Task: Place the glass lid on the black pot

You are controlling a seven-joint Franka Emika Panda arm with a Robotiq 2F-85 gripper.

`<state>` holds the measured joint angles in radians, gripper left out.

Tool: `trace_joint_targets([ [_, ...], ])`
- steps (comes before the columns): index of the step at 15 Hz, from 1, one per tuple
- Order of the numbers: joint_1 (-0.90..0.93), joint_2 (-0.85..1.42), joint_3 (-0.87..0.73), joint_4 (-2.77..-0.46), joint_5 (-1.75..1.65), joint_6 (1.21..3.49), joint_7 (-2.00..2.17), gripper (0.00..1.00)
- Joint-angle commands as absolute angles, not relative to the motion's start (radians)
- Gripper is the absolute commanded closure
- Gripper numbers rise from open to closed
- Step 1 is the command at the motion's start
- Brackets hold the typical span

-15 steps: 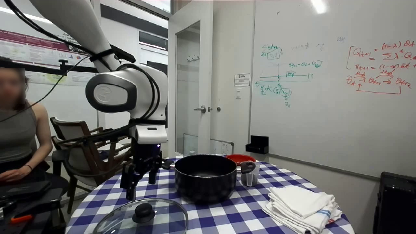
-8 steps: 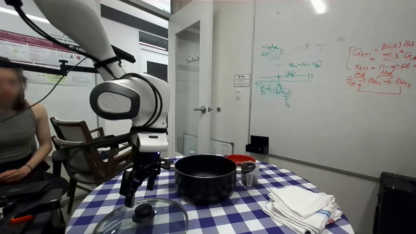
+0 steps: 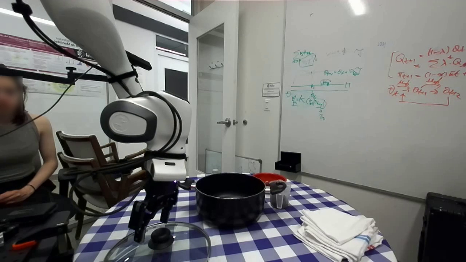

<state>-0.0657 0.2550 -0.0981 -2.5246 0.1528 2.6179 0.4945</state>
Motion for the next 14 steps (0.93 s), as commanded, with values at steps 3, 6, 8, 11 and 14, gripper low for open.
trace_joint_targets([
  [3,-0.052,0.295,-0.123,-2.497,0.168,2.654,0.496,0.0],
  [6,-0.052,0.296,-0.13,-2.488,0.167,2.662,0.496,0.0],
  [8,-0.053,0.297,-0.131,-2.483,0.171,2.668,0.493,0.0],
  [11,-0.056,0.305,-0.122,-2.481,0.19,2.676,0.482,0.04],
  [14,-0.058,0.306,-0.117,-2.482,0.204,2.679,0.478,0.32],
])
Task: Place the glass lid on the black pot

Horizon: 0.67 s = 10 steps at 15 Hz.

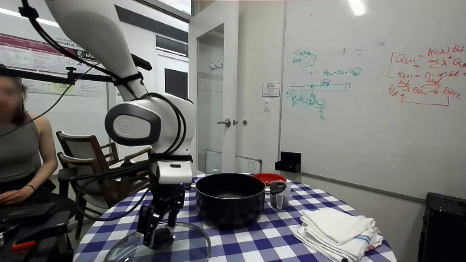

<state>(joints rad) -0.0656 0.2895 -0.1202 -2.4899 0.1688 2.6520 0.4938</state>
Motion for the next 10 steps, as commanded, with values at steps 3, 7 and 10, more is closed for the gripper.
trace_joint_targets([
  [3,-0.06,0.304,-0.111,-2.481,0.217,2.68,0.467,0.54],
  [7,-0.061,0.294,-0.106,-2.491,0.234,2.679,0.463,0.75],
  [10,-0.051,0.249,-0.124,-2.528,0.213,2.678,0.49,0.75],
])
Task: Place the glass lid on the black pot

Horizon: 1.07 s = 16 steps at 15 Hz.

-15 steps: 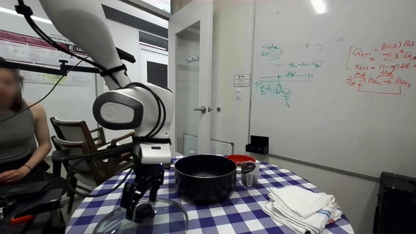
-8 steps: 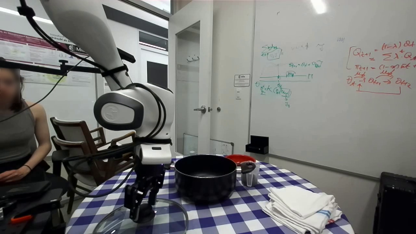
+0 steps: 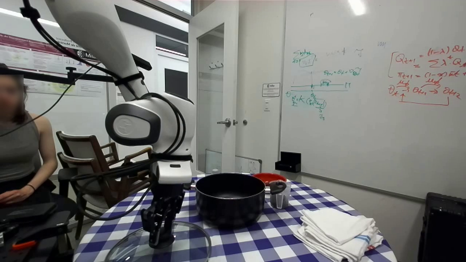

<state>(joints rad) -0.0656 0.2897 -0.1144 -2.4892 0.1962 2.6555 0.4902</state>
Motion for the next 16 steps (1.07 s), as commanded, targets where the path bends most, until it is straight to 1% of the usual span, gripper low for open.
trace_joint_targets([
  [1,-0.05,0.226,-0.135,-2.545,0.203,2.669,0.501,0.75],
  [4,-0.048,0.123,-0.174,-2.615,0.157,2.649,0.517,0.75],
  [8,-0.04,-0.069,-0.248,-2.662,-0.134,2.592,0.655,0.75],
  [11,-0.097,-0.171,-0.182,-2.583,-0.31,2.465,0.709,0.75],
  [14,-0.098,-0.216,-0.103,-2.459,-0.302,2.328,0.6,0.75],
  [16,-0.08,-0.191,-0.052,-2.344,-0.287,2.254,0.527,0.75],
])
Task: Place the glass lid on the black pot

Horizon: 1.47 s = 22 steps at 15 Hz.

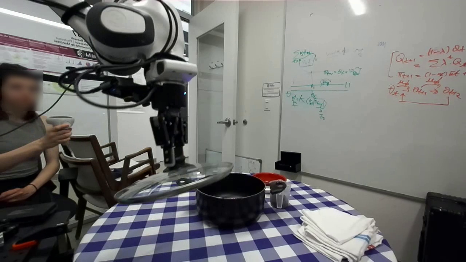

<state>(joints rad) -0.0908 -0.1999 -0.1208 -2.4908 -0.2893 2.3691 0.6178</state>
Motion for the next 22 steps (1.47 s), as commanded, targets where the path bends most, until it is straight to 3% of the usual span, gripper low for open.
trace_joint_targets([
  [1,-0.068,-0.165,-0.032,-2.284,-0.271,2.236,0.484,0.75],
  [12,0.028,0.32,0.044,-1.736,-0.077,2.192,0.048,0.75],
  [22,0.024,0.526,0.044,-1.575,-0.066,2.146,-0.021,0.75],
])
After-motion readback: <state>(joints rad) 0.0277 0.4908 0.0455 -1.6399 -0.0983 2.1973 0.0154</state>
